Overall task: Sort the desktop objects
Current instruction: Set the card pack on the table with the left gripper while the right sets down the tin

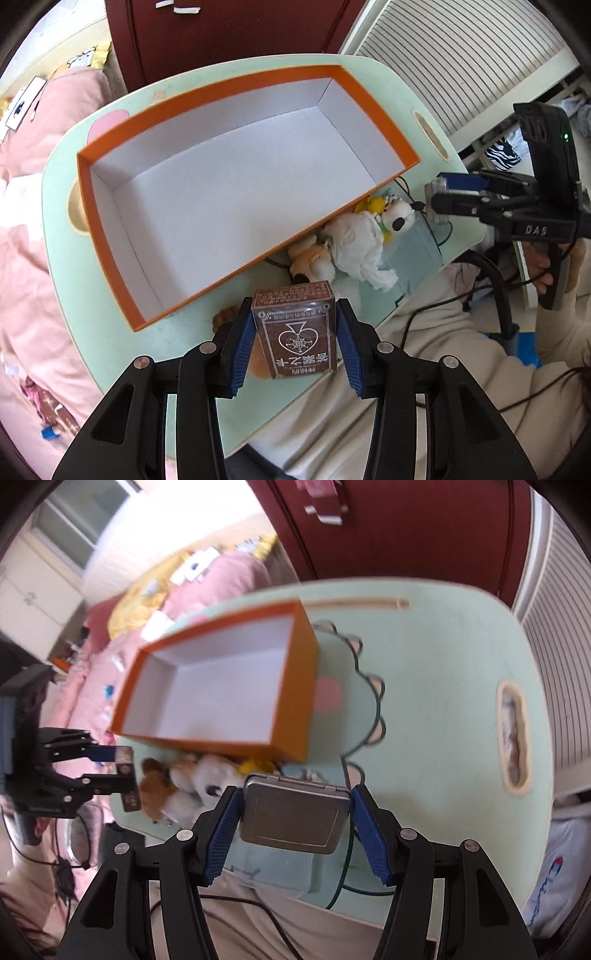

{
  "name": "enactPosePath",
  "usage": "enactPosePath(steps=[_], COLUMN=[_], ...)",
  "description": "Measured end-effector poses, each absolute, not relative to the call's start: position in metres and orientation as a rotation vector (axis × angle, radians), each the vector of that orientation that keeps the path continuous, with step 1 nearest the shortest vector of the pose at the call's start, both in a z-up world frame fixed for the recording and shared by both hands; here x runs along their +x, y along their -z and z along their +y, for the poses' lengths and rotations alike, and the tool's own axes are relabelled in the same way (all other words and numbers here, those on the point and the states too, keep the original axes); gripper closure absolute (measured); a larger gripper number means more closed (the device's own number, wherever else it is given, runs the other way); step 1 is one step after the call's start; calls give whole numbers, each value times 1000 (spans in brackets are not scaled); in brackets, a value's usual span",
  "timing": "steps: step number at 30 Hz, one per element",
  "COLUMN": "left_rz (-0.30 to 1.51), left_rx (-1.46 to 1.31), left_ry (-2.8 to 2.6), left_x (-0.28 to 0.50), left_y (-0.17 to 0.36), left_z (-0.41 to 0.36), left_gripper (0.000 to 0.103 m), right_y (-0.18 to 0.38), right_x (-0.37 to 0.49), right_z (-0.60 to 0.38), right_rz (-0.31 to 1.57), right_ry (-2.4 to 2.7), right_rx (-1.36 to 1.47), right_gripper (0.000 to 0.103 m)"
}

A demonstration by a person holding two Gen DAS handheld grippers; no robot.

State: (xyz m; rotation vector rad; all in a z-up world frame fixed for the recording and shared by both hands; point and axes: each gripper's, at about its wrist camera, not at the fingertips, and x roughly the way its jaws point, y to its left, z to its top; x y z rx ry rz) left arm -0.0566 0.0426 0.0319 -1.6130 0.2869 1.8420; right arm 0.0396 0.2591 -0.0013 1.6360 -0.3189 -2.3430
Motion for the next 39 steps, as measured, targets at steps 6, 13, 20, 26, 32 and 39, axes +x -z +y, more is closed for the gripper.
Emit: enactPosePath(steps=[6,13,20,26,32,39], left_rz=[293,286,119,80,74,52], left_rx=[-1639,-1625,-1505,-1558,-1610,-1673], left_ry=[-1869,-1930,-2072,-2125,-2161,-2121], left_x=[-63,-75,-61,-62,-66,-86], left_y=[-21,-19,-63,-58,-37,-9], left_z=[56,58,21,1,-14,-12], left_gripper=[59,56,25,25,25,25], right_y=[10,11,-16,-16,-5,2], right_x=[34,31,39,37,30,15], right_z=[253,260,267,258,252,248], right_rz=[-264,-302,-323,-300,-301,-276], right_ry=[2384,2388,2435,2424,2416,2408], right_rx=[1648,1631,1513,1508,1553,1574], right_gripper=[42,41,38,38,38,38])
